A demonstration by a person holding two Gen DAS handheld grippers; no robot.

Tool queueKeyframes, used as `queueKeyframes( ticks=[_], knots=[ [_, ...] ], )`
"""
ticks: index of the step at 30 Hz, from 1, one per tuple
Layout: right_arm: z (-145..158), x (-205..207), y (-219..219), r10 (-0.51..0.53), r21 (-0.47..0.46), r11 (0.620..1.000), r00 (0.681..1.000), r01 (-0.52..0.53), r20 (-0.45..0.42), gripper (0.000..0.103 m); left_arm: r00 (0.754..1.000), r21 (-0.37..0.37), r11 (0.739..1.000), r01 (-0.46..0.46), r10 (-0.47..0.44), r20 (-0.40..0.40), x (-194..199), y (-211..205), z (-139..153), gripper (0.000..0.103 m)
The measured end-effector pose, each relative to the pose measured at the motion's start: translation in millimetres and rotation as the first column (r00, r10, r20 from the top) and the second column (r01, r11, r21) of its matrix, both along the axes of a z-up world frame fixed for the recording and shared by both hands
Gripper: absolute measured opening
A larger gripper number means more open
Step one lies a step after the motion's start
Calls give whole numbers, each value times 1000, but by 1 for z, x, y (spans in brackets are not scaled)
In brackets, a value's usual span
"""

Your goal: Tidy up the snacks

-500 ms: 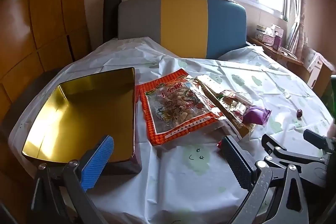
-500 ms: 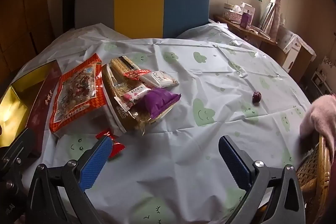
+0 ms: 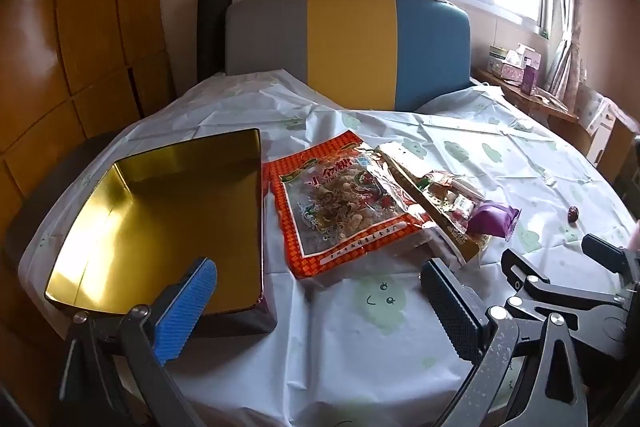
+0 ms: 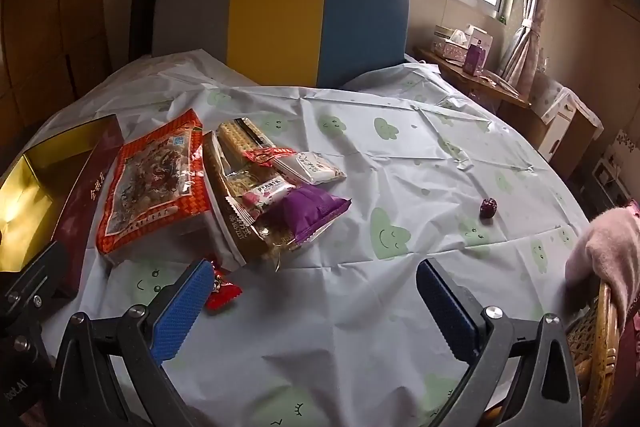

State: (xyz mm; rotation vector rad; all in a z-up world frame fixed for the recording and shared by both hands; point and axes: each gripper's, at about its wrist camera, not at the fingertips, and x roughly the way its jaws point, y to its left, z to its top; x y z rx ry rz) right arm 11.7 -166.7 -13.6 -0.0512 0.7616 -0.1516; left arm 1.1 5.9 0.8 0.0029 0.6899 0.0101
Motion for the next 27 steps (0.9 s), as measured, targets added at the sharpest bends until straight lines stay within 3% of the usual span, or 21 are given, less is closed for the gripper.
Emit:
queueKeyframes(
  ticks=[27],
  knots=[
    [5,0,0,-5,-5,1000,1000,5,12,103,1000,-7,1000,1,-1,1,-2,1,3,103]
  ],
)
